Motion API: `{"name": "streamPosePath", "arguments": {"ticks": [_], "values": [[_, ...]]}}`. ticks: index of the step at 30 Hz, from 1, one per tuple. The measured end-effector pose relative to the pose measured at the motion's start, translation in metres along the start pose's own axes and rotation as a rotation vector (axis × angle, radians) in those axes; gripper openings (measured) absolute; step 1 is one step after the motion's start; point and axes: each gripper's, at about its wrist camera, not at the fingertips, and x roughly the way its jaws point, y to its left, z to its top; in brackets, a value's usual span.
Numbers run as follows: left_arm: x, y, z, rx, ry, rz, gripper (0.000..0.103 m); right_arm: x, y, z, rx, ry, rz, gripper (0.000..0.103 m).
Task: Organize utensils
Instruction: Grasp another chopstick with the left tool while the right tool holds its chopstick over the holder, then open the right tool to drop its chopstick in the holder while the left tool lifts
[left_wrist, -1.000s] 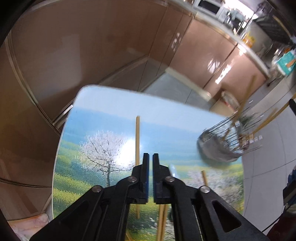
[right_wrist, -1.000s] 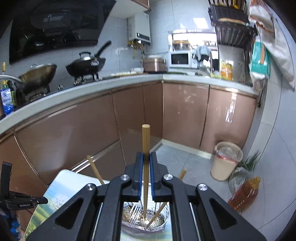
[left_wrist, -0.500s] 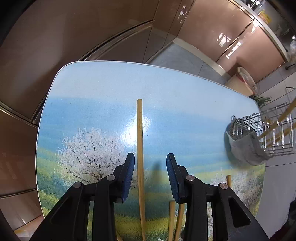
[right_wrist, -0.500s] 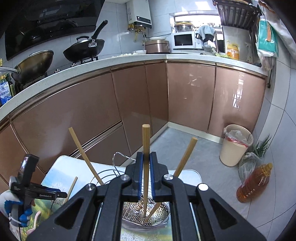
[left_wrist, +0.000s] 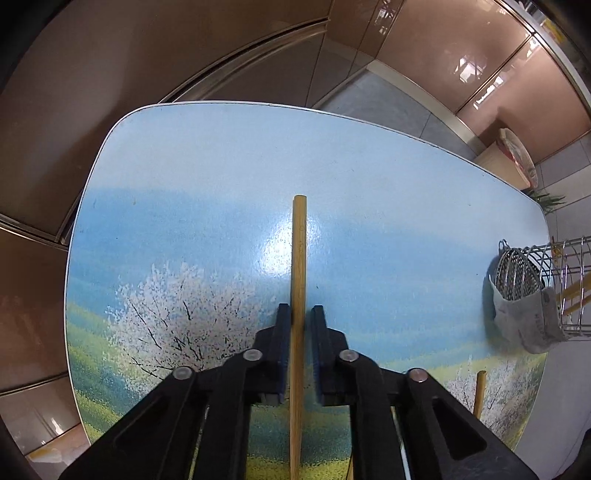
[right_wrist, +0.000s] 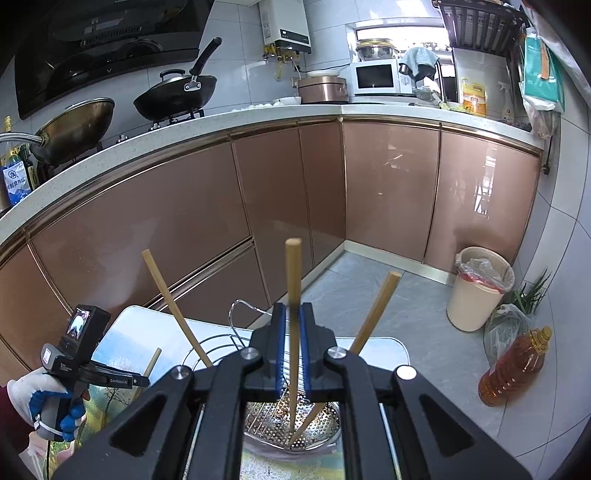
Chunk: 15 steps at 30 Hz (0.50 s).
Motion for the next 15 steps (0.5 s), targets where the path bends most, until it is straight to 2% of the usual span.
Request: {"name": "streamPosePath", "arguments": {"ticks": [7,15], "values": [[-0.003,0.003,-0.002,-0.020,-0.019,-0.001,0.007,0.001,0.000,0.000,0.000,0.000,0.003,0.007],[-0.020,0.017,-0.007,-0.052,-0.102,-0.024,0.007,0.000,-0.003,-0.002,0.003,-0.003,0.004,0.007]]}}
